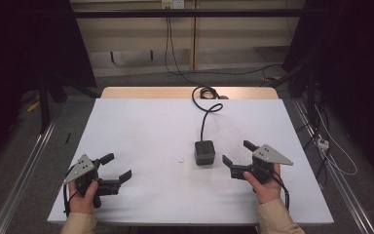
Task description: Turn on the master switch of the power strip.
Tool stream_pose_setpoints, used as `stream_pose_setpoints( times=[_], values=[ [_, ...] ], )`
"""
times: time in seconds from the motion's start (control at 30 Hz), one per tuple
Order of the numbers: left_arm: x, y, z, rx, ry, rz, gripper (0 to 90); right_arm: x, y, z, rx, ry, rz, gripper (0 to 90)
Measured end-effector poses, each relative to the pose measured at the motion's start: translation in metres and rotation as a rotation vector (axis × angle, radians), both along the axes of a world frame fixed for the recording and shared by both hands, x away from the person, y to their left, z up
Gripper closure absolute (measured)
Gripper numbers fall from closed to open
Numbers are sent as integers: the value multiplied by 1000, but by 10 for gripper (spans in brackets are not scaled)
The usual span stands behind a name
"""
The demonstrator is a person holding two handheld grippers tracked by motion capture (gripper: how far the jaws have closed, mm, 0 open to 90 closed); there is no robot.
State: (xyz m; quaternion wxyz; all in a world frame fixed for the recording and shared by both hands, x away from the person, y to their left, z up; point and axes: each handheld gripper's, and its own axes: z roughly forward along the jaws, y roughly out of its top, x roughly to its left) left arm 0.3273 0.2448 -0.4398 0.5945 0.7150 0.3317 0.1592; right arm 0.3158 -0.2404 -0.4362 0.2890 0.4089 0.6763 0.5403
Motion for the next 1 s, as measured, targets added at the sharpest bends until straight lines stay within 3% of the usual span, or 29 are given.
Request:
stream_pose_setpoints(
  times=[1.0],
  values=[
    [1,0,-1,0,3,-7,33,10,9,3,5,13,1,105]
  ],
)
